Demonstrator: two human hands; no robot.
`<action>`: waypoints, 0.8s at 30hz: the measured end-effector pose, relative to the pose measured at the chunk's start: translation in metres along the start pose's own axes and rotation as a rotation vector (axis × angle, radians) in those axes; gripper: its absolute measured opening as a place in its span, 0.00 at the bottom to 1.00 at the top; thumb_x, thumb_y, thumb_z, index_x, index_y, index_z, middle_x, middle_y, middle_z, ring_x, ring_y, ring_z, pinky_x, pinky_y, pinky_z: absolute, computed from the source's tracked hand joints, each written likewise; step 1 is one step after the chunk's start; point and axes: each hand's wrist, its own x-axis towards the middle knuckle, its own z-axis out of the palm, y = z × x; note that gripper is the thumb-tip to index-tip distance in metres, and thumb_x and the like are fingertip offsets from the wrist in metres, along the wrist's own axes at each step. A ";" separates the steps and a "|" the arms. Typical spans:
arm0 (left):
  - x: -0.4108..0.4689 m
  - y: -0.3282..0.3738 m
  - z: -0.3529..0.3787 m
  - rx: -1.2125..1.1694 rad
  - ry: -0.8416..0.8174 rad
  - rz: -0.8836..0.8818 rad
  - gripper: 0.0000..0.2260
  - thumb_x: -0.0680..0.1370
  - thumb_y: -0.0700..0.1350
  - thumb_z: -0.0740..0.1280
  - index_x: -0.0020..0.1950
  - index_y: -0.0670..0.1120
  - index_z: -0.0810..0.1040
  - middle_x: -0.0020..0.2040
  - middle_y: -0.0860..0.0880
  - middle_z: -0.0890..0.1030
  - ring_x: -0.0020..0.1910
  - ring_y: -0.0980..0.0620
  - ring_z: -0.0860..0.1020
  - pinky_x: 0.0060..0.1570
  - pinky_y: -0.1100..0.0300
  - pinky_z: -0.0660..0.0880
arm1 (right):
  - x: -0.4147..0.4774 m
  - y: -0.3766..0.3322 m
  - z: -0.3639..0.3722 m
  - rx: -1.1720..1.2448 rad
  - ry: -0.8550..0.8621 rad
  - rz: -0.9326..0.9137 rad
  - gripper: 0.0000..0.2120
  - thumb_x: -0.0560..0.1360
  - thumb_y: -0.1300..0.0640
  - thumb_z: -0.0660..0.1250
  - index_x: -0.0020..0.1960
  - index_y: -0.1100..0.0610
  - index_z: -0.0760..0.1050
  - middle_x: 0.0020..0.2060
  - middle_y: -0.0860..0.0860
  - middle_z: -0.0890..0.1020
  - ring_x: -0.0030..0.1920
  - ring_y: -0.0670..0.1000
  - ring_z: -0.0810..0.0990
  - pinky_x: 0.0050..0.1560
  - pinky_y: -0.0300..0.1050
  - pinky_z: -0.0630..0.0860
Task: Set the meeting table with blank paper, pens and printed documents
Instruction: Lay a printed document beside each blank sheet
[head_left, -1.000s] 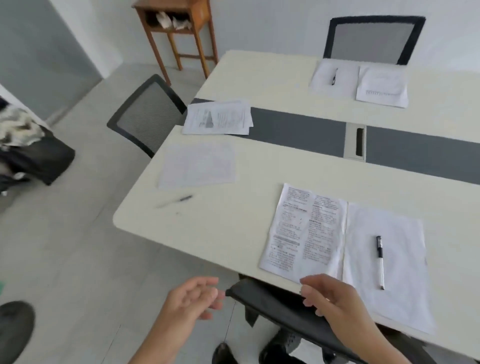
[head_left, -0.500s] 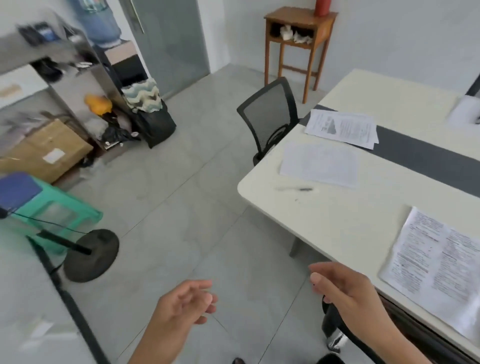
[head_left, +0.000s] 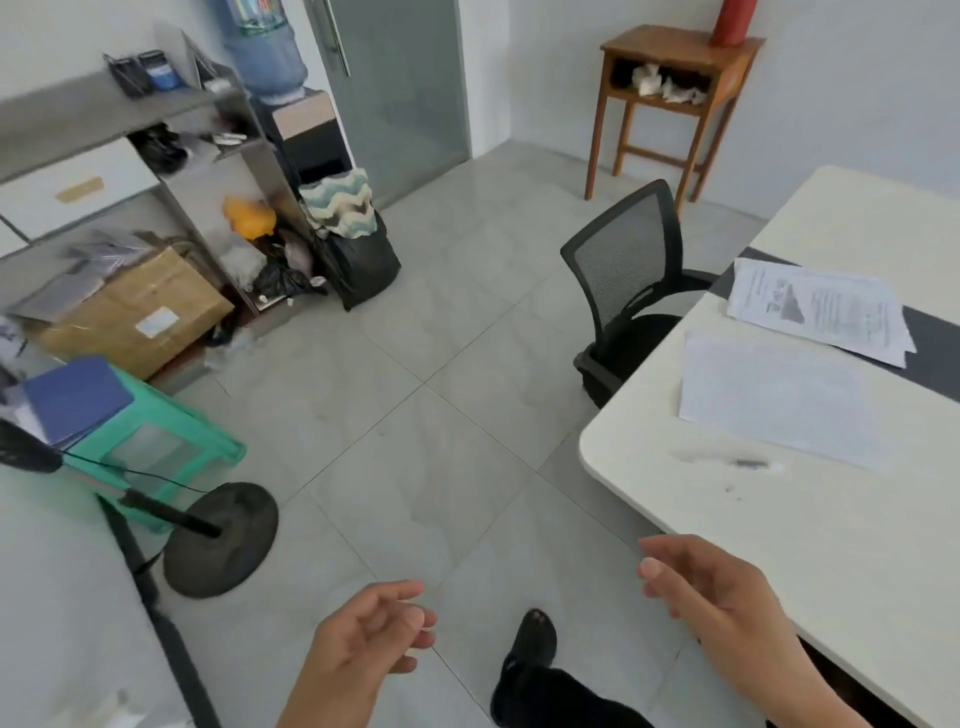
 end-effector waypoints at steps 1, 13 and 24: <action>0.019 0.007 -0.006 0.002 0.011 -0.001 0.11 0.72 0.43 0.70 0.52 0.41 0.81 0.43 0.43 0.86 0.42 0.46 0.84 0.44 0.53 0.79 | 0.019 -0.005 0.007 0.006 0.004 -0.002 0.06 0.74 0.59 0.71 0.48 0.49 0.82 0.37 0.47 0.86 0.38 0.44 0.84 0.39 0.36 0.78; 0.221 0.145 -0.032 0.053 -0.107 0.086 0.13 0.69 0.45 0.70 0.52 0.42 0.81 0.44 0.43 0.86 0.43 0.44 0.84 0.43 0.53 0.79 | 0.208 -0.105 0.039 0.035 0.068 -0.024 0.05 0.74 0.54 0.71 0.49 0.46 0.82 0.39 0.45 0.85 0.38 0.48 0.81 0.39 0.42 0.79; 0.469 0.272 -0.026 0.214 -0.389 0.141 0.16 0.66 0.47 0.68 0.51 0.42 0.81 0.42 0.43 0.86 0.42 0.45 0.85 0.42 0.55 0.78 | 0.349 -0.137 0.063 0.100 0.464 0.178 0.07 0.74 0.58 0.72 0.46 0.46 0.82 0.37 0.41 0.85 0.37 0.44 0.81 0.40 0.40 0.77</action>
